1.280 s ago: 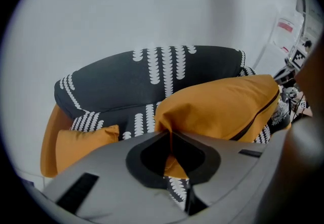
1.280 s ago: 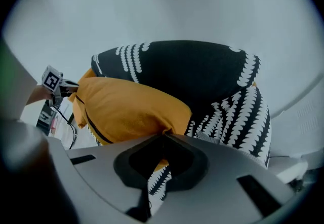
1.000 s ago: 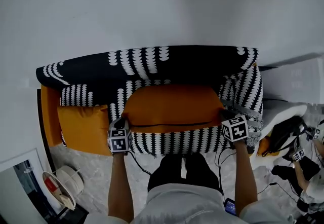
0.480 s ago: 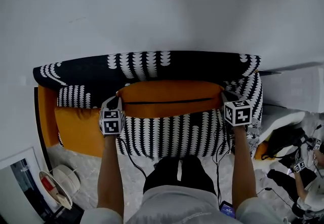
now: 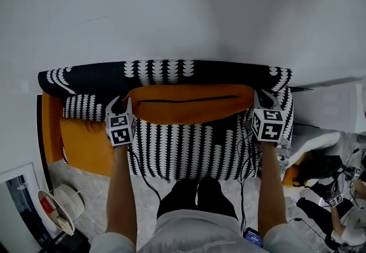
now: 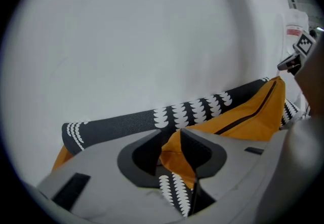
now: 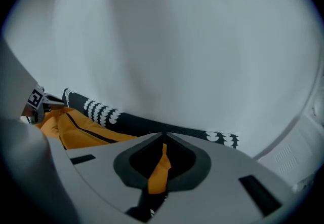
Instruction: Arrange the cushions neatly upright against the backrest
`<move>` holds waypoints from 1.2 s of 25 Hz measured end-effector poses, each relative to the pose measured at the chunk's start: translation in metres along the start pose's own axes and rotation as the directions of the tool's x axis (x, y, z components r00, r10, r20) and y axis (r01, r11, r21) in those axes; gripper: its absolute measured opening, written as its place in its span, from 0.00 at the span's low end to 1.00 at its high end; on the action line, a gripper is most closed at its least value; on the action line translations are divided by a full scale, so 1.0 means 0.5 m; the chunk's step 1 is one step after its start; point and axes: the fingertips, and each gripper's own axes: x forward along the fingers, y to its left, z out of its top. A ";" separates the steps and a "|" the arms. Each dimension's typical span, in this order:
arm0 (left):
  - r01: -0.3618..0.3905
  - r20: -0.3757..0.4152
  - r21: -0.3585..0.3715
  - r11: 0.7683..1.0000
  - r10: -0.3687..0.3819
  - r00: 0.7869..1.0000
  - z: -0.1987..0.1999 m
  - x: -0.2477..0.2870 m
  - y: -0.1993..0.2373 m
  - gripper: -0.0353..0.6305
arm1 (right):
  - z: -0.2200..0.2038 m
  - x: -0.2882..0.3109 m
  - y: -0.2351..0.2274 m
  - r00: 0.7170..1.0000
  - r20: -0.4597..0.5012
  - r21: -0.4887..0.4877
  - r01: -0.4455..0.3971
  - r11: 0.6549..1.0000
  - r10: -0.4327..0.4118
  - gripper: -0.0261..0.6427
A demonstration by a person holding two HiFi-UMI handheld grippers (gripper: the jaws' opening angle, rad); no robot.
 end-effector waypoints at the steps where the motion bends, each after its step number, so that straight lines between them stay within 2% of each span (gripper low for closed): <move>1: -0.003 0.004 0.013 1.000 0.003 1.000 0.000 -0.010 0.003 0.27 | -0.004 -0.011 0.000 1.000 0.004 0.004 0.012 1.000 -0.012 0.06; 3: -0.009 0.020 0.018 1.000 0.008 1.000 0.004 -0.034 0.011 0.27 | -0.004 -0.029 0.001 1.000 0.014 0.026 0.021 0.999 -0.022 0.06; 6: -0.012 0.066 0.004 1.000 0.012 0.998 0.016 -0.084 0.008 0.24 | 0.016 -0.059 0.019 0.998 0.058 0.050 -0.010 0.999 0.007 0.05; 10: -0.002 0.108 0.016 1.000 0.000 0.994 0.007 -0.166 -0.014 0.17 | 0.021 -0.135 0.068 0.993 0.099 0.006 -0.063 0.998 0.062 0.04; 13: -0.001 0.146 -0.008 1.000 0.003 0.989 0.014 -0.221 -0.017 0.15 | 0.021 -0.193 0.110 0.987 0.115 -0.015 -0.113 0.993 0.114 0.04; 16: -0.007 0.193 -0.026 1.000 0.012 0.981 0.022 -0.293 -0.026 0.12 | 0.020 -0.253 0.155 0.974 0.138 -0.019 -0.181 0.983 0.182 0.04; 19: -0.016 0.226 -0.050 0.999 0.027 0.974 0.018 -0.378 -0.042 0.07 | 0.016 -0.319 0.188 0.963 0.152 -0.062 -0.216 0.974 0.223 0.04; 22: -0.033 0.253 -0.096 0.995 0.056 0.966 0.009 -0.469 -0.049 0.07 | 0.017 -0.384 0.214 0.950 0.173 -0.091 -0.249 0.964 0.262 0.04; 26: -0.060 0.300 -0.155 0.986 0.105 0.948 -0.014 -0.594 -0.050 0.07 | 0.027 -0.461 0.258 0.920 0.214 -0.130 -0.307 0.943 0.329 0.04; 30: -0.090 0.333 -0.179 0.980 0.146 0.932 -0.063 -0.729 -0.062 0.07 | 0.014 -0.559 0.309 0.886 0.221 -0.198 -0.368 0.909 0.407 0.04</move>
